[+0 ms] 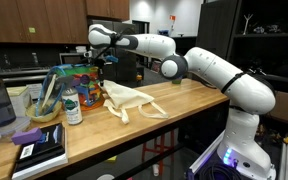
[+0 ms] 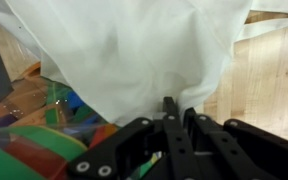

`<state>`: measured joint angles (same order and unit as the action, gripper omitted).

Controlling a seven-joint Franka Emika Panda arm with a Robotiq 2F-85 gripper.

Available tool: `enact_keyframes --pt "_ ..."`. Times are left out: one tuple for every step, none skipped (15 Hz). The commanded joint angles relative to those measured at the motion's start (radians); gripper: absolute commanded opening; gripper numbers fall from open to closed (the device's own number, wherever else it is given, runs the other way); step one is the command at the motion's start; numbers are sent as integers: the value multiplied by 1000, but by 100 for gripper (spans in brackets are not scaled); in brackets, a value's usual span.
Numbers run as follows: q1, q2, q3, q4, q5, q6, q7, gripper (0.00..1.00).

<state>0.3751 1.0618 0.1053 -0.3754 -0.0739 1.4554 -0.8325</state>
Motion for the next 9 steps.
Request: enact_keyframes --pt "2 14 -3 26 2 -13 -2 17" --pt "2 15 -3 26 2 -13 -2 24" --pt "2 16 -3 26 2 -13 -3 30" --pt "2 17 -3 26 2 -13 -3 30" --pt "2 17 -3 26 2 -13 -3 30" --pt "2 18 -3 26 2 -13 -3 30" --pt "2 18 -3 26 2 -13 -3 30" --pt "2 18 -3 26 2 -13 -3 30" --pt "2 18 -3 25 2 -13 -3 30"
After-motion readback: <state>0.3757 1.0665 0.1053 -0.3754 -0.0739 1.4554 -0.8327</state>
